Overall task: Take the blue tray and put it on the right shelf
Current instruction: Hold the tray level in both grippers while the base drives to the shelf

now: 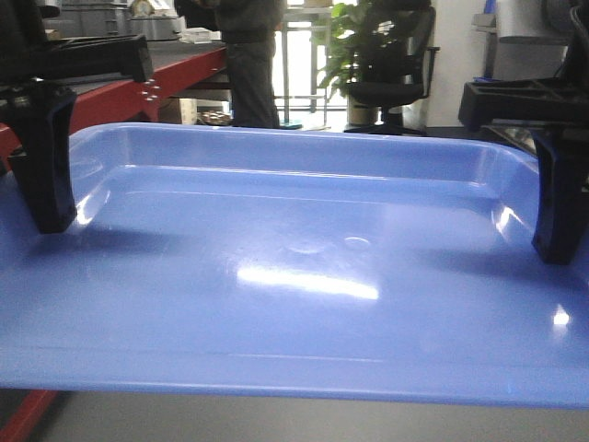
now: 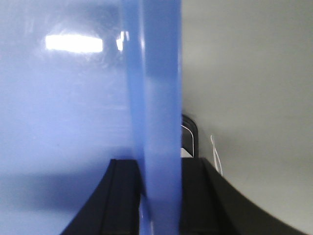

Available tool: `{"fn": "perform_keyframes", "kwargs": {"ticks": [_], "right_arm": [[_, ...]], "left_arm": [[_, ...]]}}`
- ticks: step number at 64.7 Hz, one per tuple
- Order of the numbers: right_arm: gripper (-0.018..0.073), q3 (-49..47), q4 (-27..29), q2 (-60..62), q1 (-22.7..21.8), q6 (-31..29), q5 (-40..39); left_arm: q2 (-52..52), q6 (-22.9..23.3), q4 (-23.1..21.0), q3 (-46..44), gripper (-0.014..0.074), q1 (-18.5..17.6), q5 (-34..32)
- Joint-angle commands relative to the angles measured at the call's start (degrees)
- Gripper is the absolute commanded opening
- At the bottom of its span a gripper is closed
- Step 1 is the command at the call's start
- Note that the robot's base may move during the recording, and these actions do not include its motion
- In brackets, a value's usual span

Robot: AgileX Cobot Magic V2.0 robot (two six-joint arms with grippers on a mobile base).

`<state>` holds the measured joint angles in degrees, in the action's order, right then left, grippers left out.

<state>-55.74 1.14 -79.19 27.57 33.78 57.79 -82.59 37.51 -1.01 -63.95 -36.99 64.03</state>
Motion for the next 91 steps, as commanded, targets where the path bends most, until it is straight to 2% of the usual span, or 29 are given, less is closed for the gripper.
{"fn": "perform_keyframes", "kwargs": {"ticks": [1, 91], "right_arm": [[0.0116, -1.7, 1.47, 2.13, 0.28, 0.32, -1.88], [0.0116, -1.7, 1.47, 2.13, 0.28, 0.32, -1.86]], "left_arm": [[2.1, 1.22, -2.02, -1.95, -0.0017, -0.76, -1.38], [1.98, 1.22, -2.11, -1.95, -0.0017, -0.76, -1.26]]}}
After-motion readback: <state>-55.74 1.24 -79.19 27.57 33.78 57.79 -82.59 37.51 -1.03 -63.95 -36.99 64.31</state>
